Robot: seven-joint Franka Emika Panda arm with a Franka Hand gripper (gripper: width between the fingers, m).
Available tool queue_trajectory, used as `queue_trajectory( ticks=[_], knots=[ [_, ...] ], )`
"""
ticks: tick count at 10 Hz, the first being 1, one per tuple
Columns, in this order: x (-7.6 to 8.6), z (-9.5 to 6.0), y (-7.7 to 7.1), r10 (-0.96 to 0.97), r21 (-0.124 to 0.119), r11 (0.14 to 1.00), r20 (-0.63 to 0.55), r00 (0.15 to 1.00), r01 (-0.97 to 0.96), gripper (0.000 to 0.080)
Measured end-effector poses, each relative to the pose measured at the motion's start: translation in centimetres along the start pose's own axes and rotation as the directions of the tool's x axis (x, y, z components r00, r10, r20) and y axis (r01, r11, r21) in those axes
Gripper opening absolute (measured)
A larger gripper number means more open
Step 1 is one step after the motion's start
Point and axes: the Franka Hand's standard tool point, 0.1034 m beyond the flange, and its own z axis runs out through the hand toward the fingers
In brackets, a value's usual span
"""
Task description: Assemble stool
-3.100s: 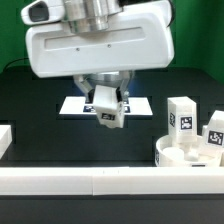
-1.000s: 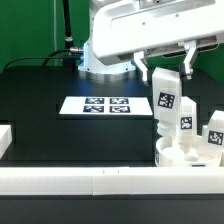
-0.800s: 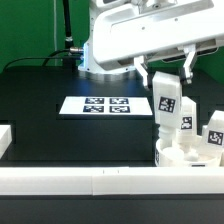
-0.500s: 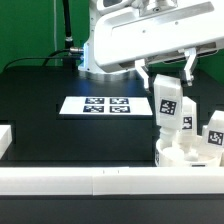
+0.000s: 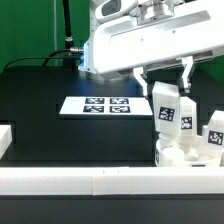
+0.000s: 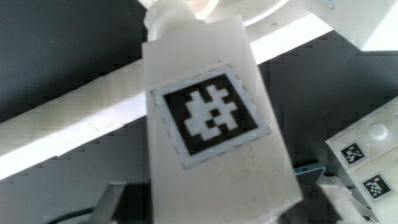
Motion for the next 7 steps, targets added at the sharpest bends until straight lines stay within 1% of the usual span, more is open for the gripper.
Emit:
queue_trajectory(
  ticks=[2, 4, 7],
  knots=[
    [-0.3, 0.3, 0.3, -0.011, 0.003, 1.000, 0.004, 1.000, 0.011, 0.0325],
    [-1.2, 0.8, -0.2, -0.013, 0.016, 1.000, 0.022, 1.000, 0.012, 0.0325],
    [-1.1, 1.1, -0.1, -0.010, 0.016, 1.000, 0.021, 1.000, 0.010, 0.0325]
  ],
)
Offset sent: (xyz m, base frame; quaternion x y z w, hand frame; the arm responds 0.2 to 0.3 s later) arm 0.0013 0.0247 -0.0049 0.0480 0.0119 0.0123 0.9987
